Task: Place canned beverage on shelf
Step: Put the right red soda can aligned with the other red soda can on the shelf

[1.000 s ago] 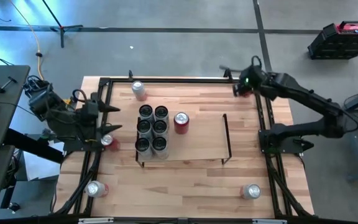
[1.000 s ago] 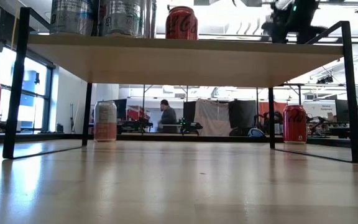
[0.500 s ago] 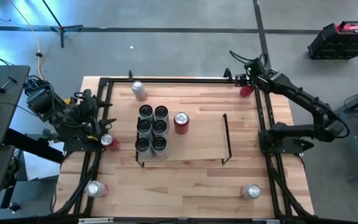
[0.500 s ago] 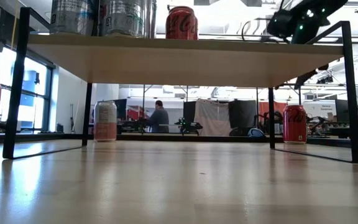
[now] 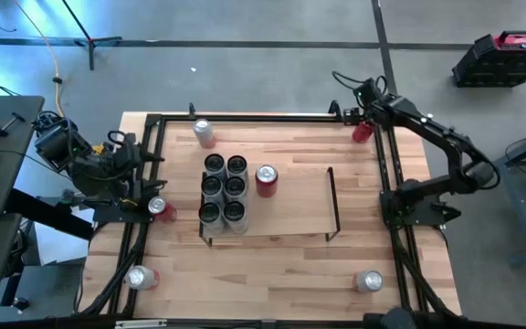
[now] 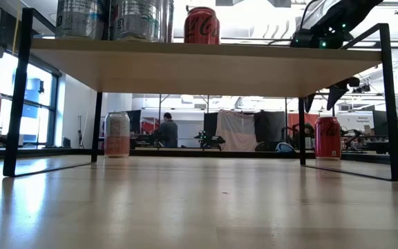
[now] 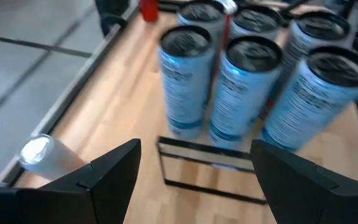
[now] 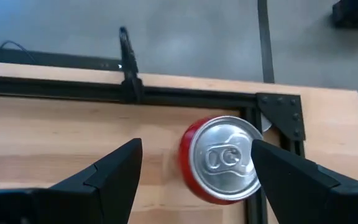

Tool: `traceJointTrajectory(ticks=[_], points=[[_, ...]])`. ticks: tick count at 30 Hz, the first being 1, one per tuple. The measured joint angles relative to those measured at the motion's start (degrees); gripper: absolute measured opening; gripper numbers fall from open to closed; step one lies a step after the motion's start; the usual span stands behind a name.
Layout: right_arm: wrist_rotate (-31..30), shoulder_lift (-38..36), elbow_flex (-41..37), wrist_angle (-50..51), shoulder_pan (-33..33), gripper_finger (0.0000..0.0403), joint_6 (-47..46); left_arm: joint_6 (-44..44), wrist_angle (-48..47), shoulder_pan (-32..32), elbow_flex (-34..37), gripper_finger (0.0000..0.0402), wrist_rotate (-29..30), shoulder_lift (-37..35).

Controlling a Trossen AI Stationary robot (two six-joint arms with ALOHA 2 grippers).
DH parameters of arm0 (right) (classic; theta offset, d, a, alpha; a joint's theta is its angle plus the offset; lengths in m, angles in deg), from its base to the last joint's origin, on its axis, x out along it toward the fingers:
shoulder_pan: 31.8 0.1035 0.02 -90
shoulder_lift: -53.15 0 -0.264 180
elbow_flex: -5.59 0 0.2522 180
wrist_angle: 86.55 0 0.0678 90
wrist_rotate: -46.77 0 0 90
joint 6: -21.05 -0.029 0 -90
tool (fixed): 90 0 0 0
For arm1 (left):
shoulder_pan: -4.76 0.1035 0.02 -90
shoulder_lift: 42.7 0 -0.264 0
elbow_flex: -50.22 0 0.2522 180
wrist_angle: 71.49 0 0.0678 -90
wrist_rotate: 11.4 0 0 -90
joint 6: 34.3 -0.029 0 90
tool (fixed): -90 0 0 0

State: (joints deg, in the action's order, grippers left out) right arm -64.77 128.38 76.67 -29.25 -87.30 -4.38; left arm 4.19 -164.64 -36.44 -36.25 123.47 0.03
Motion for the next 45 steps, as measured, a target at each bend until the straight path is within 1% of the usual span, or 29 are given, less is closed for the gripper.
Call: traceJointTrajectory(ticks=[5, 11, 14, 17, 21, 25, 29, 33, 37, 39, 42, 43, 45], points=[[0.00, 3.34, 2.99, 3.11, -0.66, 0.0287, -3.26, 1.37, 0.06, -0.01, 0.00, 0.0294, -5.72, -0.01], [-3.56, 9.27, 7.10, 9.32, -0.81, 0.0287, -6.60, 1.44, 0.04, 0.01, 0.00, 0.0294, -8.60, 0.05], [-4.97, 11.48, 8.41, 11.34, -0.75, 0.0287, -7.02, 1.44, 0.03, 0.01, 0.00, 0.0294, -8.86, 0.12], [-4.79, 11.92, 10.17, 12.84, -0.75, 0.0287, -4.87, 1.43, 0.04, 0.03, 0.00, 0.0294, -8.86, 0.12], [-3.57, 11.92, 15.05, 18.12, -0.76, 0.0287, -0.33, 1.44, 0.03, 0.03, 0.00, 0.0294, -8.86, 0.12], [4.16, 11.89, 19.41, 22.25, -2.26, 0.0287, 6.09, 1.41, 0.03, 0.03, 0.00, 0.0294, -8.86, 0.12], [9.55, 11.93, 19.77, 23.11, -4.88, 0.0287, 10.68, 1.40, 0.03, 0.03, 0.00, 0.0294, -8.86, 0.14], [10.95, 14.02, 20.84, 25.56, -4.88, 0.0287, 14.38, 1.39, 0.01, 0.03, 0.00, 0.0294, -8.86, 0.16], [10.79, 16.67, 23.22, 26.25, -4.06, 0.0289, 18.29, 1.39, 0.01, 0.03, 0.00, 0.0294, -8.84, 0.16], [10.05, 17.71, 24.20, 26.39, -3.28, 0.0294, 21.17, 1.39, 0.01, 0.03, 0.00, 0.0294, -8.84, 0.16], [5.37, 19.98, 26.40, 29.09, -3.34, 0.0306, 24.03, 1.39, 0.01, 0.03, 0.00, 0.0294, -8.86, 0.16], [4.93, 20.98, 27.26, 30.42, -3.84, 0.0311, 24.20, 1.39, 0.01, 0.03, 0.00, 0.0294, -8.85, 0.16], [6.83, 22.57, 28.90, 31.25, -4.65, 0.0322, 24.91, 1.39, 0.00, 0.03, 0.00, 0.0294, -8.84, 0.16]])
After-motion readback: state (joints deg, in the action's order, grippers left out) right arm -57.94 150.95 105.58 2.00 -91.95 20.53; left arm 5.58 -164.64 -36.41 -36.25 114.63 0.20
